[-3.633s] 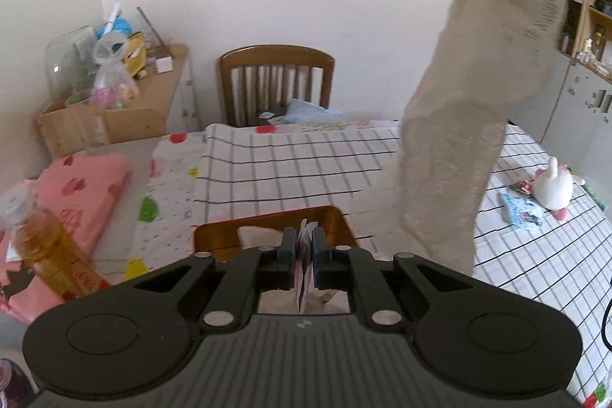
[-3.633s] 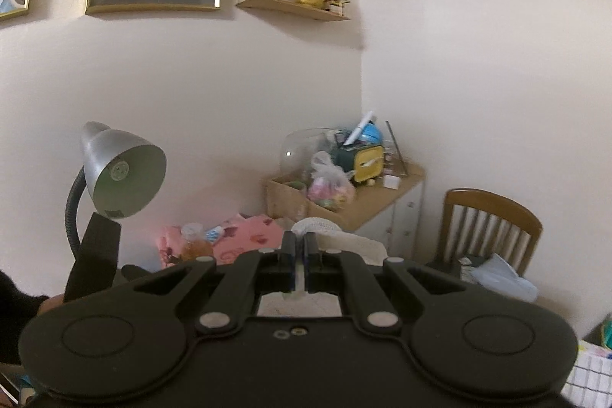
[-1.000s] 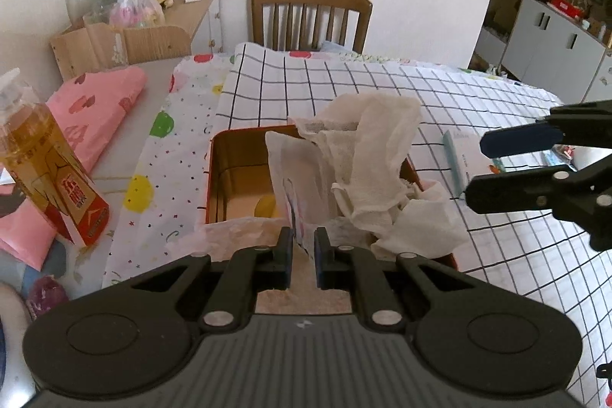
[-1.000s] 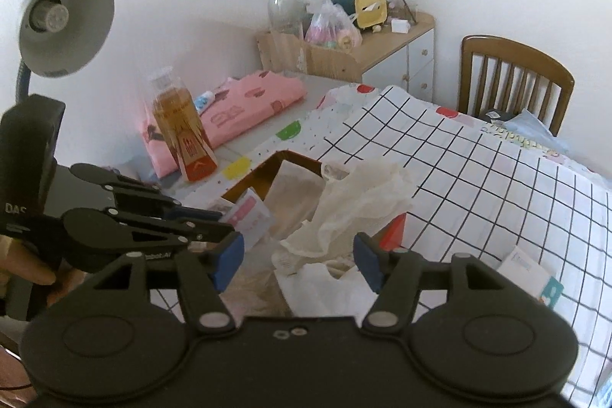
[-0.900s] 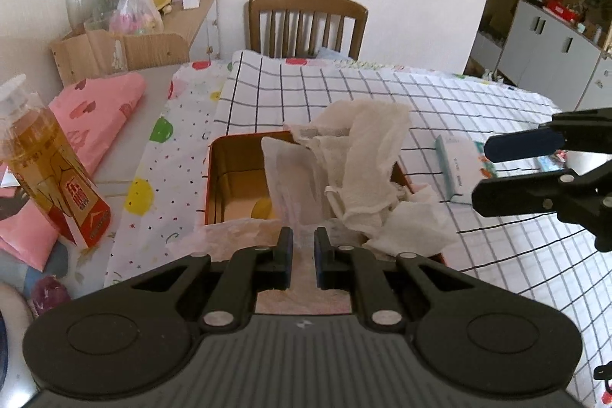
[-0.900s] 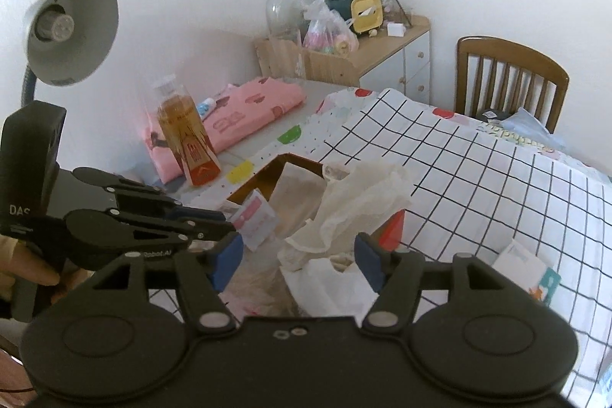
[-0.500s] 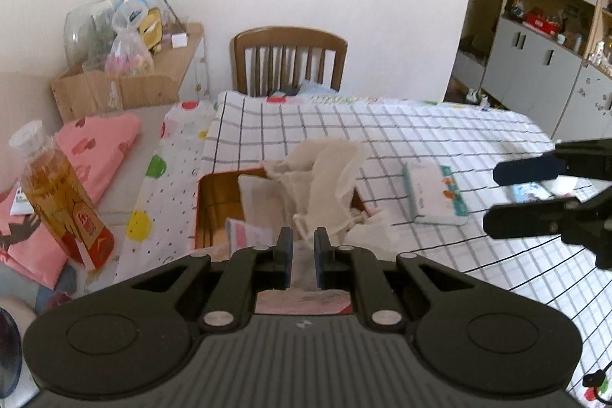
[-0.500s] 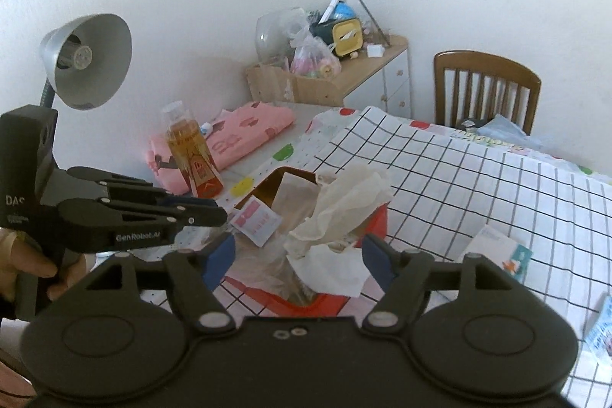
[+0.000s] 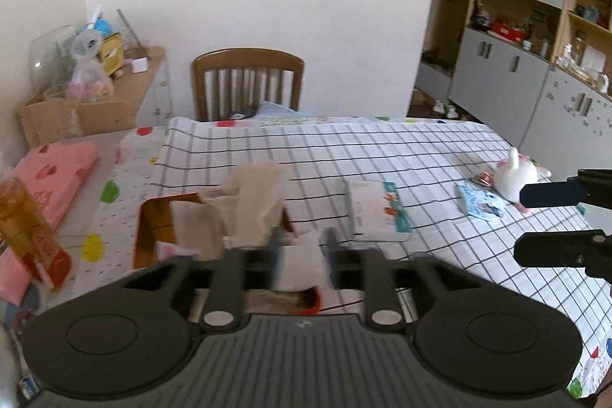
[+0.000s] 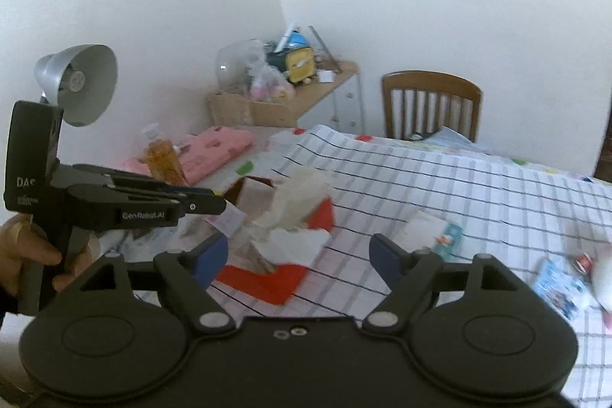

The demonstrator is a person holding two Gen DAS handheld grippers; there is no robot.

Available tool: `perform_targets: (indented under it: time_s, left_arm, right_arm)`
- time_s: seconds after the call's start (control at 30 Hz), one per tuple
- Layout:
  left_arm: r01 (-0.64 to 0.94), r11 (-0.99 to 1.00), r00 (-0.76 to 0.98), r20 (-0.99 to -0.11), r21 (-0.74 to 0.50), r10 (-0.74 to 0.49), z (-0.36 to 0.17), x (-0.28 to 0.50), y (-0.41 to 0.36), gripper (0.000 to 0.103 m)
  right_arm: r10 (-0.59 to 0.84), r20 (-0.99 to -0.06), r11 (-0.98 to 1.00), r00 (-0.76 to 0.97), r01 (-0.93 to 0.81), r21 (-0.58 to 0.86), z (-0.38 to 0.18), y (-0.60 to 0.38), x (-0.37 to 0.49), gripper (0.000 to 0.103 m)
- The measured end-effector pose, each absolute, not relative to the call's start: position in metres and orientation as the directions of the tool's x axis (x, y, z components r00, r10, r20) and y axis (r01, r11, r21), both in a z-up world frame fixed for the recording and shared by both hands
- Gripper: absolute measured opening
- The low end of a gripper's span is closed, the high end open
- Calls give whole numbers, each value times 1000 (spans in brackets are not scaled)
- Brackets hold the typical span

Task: Organize soft objects
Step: 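Move both tools back toward the white plush bunny and blue printed bag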

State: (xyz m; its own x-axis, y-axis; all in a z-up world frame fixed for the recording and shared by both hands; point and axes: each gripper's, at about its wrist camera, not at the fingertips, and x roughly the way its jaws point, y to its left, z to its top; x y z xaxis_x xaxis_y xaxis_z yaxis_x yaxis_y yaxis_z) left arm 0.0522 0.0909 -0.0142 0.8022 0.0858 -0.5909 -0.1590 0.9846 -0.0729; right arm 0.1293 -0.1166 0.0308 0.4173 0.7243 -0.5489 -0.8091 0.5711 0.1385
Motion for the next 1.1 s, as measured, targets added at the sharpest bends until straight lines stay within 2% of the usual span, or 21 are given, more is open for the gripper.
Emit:
perform_targets:
  time_s: [0.03,0.07,0.3,0.4,0.6,0.7,0.87,1.1]
  left_arm:
    - [-147,986,804,-590,-76,74,-16,55,87,74]
    - [-133,987,810,-584,-85,59,-18,57,83,84]
    - [-42,996,812,-583,-82,-13,-25,89,50,84]
    - [-18,995,812,-582,-99,-43,-27,110,33,87]
    - [-2,990,817,-571,-142,-80,-34,155,-4,89]
    - [-3,989,814,-575,-146,-83,-40,177,-23,96]
    - [-18,991,812,-580,-134,-63,-49,207,-49,97]
    - [-40,993,801,-598,-109,-34,-60,245,-78,98]
  right_arm:
    - [713,-551,589,434,-797,134,30,-123,129,81]
    - [702,-554,605,447,-784,134,28,-130,130,81]
    - [604,-577,728,549,-675,120,19,-188,151,82]
    - [559,-589,766,583,-635,99,19,-216,171,83]
    - [510,-605,784,611,-620,35,31,-255,225,91]
    - [506,-610,777,610,-630,14,38,-267,257,95]
    - [507,-632,761,587,-648,9,42,-281,311,99]
    - [495,-710,736,500,-676,38,34,-279,383,100]
